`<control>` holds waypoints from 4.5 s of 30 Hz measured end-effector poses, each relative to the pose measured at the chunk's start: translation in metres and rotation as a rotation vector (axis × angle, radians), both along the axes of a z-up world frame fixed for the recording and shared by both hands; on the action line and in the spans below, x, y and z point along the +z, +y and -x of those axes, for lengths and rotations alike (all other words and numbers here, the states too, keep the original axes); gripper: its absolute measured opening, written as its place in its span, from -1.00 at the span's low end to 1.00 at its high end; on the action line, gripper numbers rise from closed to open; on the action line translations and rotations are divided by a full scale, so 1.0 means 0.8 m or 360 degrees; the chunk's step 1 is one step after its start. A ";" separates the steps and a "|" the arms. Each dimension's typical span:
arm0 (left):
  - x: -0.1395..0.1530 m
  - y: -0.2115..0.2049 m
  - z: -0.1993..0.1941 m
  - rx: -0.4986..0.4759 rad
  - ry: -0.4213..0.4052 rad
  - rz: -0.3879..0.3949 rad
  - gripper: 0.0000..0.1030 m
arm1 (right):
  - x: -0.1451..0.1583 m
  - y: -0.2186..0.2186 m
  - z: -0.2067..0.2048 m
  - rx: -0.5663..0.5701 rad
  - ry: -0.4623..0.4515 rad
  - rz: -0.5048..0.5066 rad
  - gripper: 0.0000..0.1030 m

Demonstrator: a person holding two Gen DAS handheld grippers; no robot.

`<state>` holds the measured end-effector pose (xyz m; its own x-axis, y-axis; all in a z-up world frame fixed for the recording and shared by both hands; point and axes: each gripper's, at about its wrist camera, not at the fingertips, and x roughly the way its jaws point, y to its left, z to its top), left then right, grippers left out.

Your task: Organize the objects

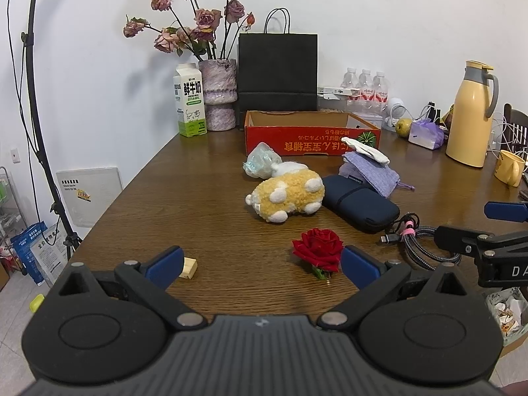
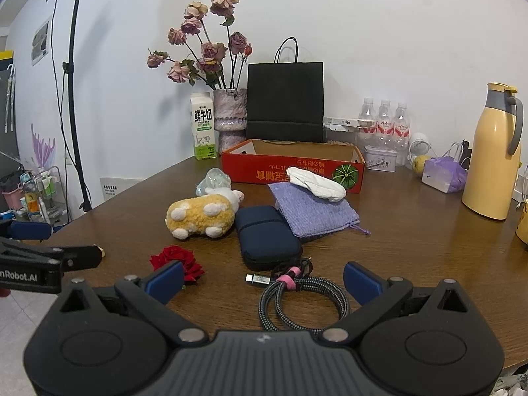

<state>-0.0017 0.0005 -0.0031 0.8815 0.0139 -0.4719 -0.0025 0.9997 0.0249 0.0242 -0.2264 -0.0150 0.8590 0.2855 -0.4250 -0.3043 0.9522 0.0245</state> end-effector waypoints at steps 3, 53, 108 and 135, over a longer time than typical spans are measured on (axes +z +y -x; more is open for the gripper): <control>0.000 0.000 0.000 0.0004 0.0000 0.0001 1.00 | 0.000 0.000 0.001 0.0002 -0.0002 0.0003 1.00; 0.003 0.004 0.000 0.0007 0.0002 0.0003 1.00 | 0.004 -0.001 0.002 -0.0006 -0.0009 0.0016 1.00; -0.025 0.075 -0.061 0.0224 0.0166 0.0106 1.00 | -0.069 -0.010 -0.098 -0.0063 0.0388 0.0138 1.00; -0.061 0.097 -0.068 0.0293 0.0187 0.0172 1.00 | -0.078 -0.010 -0.101 -0.0023 0.0123 0.0089 0.52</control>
<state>0.0530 0.0782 -0.0523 0.8077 0.1132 -0.5786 -0.1884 0.9795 -0.0714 0.1048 -0.2344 -0.0774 0.8270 0.2472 -0.5050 -0.2898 0.9571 -0.0061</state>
